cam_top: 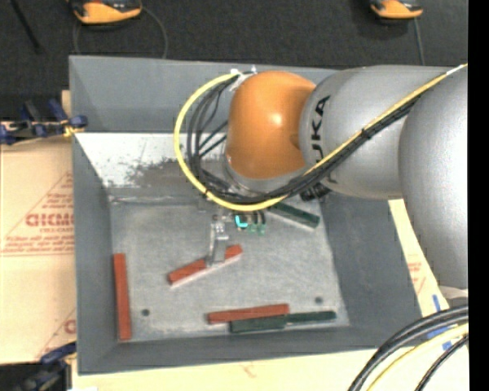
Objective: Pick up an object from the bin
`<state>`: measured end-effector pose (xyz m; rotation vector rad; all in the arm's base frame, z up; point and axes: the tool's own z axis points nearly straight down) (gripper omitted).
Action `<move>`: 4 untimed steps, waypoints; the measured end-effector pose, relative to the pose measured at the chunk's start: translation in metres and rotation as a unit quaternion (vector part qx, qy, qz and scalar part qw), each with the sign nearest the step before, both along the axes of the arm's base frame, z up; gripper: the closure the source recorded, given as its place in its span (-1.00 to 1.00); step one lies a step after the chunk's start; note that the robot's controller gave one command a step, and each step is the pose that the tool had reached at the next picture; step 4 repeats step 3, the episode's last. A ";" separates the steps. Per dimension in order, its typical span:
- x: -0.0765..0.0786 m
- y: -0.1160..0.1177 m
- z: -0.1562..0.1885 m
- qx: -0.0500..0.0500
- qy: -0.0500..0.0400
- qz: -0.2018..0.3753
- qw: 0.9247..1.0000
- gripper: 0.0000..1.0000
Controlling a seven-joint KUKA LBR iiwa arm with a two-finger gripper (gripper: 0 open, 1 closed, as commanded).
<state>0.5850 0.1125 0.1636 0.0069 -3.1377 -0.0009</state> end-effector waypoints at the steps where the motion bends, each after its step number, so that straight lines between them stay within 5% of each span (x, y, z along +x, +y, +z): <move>1: -0.028 0.014 -0.098 -0.001 0.001 0.030 1.000 -1.00; 2: -0.025 0.015 -0.093 0.001 -0.003 0.028 1.000 1.00; 3: -0.015 -0.015 0.042 0.000 -0.008 0.013 1.000 1.00; 4: -0.015 -0.015 0.042 0.000 -0.008 0.013 1.000 1.00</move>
Offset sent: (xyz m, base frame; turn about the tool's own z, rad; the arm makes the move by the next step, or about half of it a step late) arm -0.0266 0.0155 -0.0936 -0.0595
